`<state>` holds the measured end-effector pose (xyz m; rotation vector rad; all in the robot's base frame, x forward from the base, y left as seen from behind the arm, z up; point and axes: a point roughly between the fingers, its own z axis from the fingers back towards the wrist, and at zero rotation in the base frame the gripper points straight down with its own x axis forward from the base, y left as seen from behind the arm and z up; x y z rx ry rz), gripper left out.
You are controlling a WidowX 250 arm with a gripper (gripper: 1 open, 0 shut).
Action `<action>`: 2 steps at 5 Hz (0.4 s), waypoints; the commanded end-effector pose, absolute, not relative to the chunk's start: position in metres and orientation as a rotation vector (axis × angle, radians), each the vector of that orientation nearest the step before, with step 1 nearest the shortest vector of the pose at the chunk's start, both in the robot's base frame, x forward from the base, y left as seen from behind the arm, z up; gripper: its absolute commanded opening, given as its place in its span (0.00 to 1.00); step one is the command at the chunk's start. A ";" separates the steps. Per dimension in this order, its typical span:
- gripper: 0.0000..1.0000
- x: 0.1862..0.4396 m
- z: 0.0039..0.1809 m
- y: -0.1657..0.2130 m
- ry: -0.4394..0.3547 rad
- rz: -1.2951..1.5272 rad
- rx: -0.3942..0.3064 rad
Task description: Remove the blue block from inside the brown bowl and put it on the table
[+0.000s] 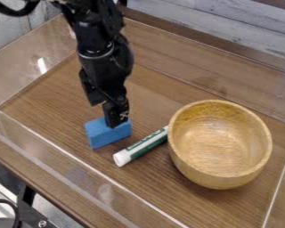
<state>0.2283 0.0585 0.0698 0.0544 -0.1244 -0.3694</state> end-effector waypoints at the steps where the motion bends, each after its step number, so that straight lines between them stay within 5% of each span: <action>1: 1.00 0.241 0.081 0.064 -0.188 -0.354 0.075; 2: 1.00 0.246 0.079 0.064 -0.202 -0.351 0.074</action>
